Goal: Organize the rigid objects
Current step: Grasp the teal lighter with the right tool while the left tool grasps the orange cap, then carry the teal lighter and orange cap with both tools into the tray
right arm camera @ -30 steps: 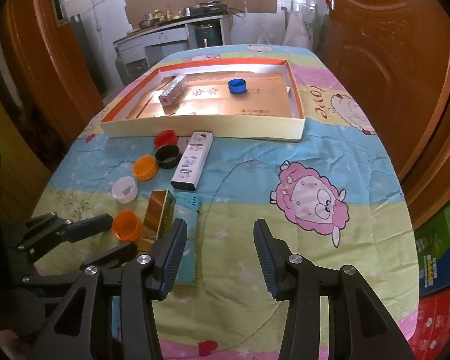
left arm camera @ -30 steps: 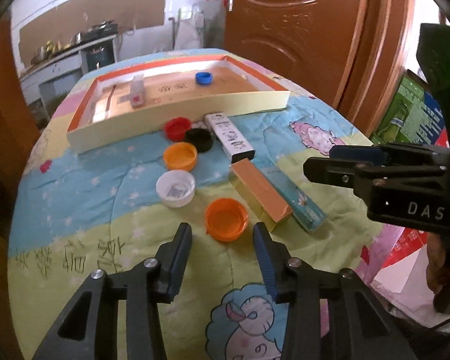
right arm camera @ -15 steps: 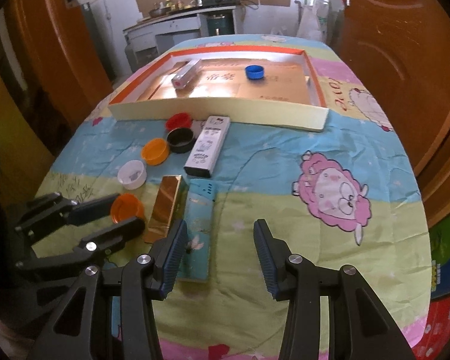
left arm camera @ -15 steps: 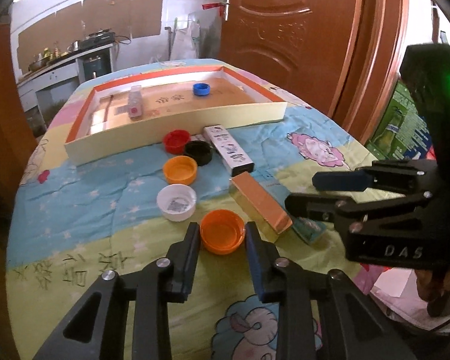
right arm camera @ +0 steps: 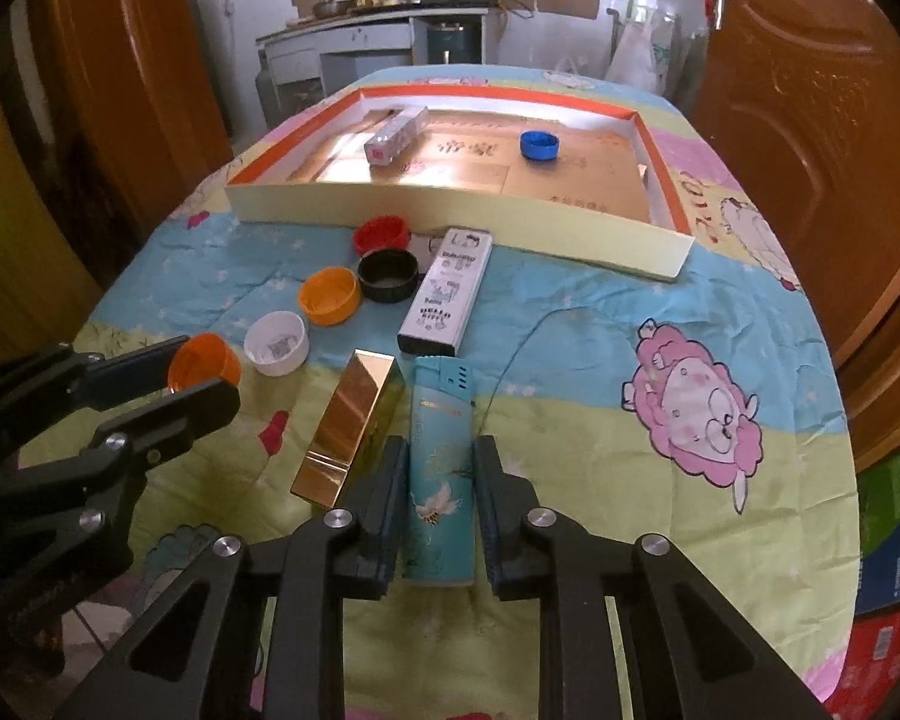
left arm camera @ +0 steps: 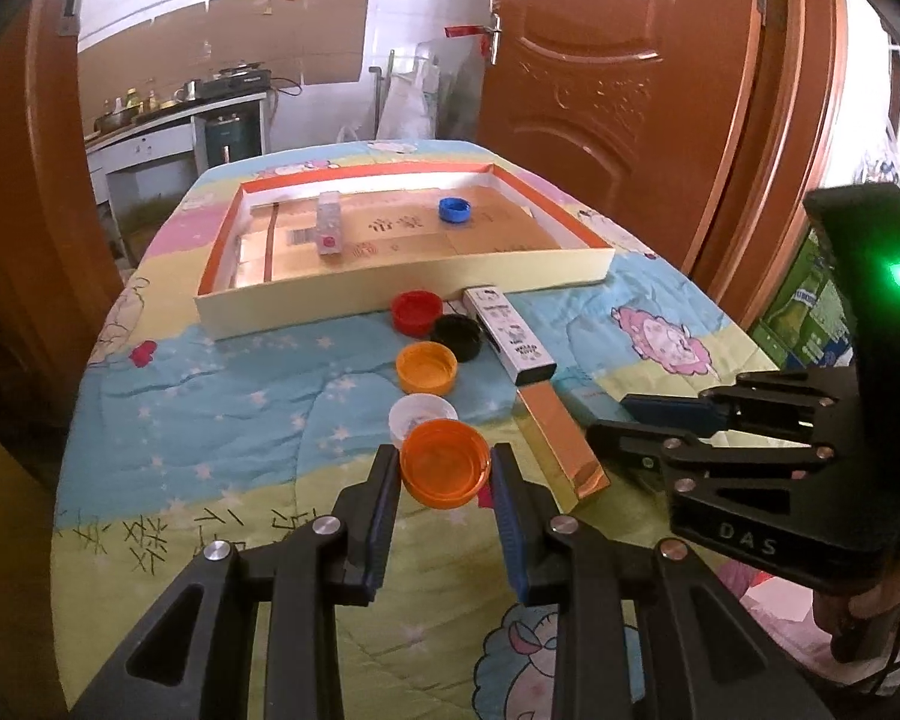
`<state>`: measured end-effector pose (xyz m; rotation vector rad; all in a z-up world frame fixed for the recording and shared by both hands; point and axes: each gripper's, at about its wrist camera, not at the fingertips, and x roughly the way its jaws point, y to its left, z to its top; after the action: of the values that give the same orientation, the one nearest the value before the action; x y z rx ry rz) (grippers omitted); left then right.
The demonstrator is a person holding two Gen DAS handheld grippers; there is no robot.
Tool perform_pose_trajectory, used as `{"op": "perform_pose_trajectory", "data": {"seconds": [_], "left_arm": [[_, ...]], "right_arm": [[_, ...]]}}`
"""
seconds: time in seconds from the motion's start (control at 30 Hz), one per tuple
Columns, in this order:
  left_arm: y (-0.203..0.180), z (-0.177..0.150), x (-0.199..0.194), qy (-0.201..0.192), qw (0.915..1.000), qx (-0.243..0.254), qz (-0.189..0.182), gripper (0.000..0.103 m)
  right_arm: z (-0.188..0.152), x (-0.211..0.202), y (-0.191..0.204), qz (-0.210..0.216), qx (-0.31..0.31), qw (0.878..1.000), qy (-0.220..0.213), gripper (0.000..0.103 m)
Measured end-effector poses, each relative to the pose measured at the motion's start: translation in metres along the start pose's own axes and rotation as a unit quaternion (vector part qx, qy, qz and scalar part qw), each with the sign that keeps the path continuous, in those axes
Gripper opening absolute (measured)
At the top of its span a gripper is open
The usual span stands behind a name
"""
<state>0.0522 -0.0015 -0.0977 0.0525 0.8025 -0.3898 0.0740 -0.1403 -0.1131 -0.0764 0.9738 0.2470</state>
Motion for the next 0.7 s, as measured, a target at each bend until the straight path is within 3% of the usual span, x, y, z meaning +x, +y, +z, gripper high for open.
{"op": "perform_pose_trajectory", "data": {"seconds": [0.7], "left_arm": [[0.005, 0.033, -0.006, -0.020, 0.9996, -0.016, 0.006, 0.031]], "right_arm": [[0.022, -0.028, -0.011, 0.015, 0.020, 0.998, -0.049, 0.022]]}}
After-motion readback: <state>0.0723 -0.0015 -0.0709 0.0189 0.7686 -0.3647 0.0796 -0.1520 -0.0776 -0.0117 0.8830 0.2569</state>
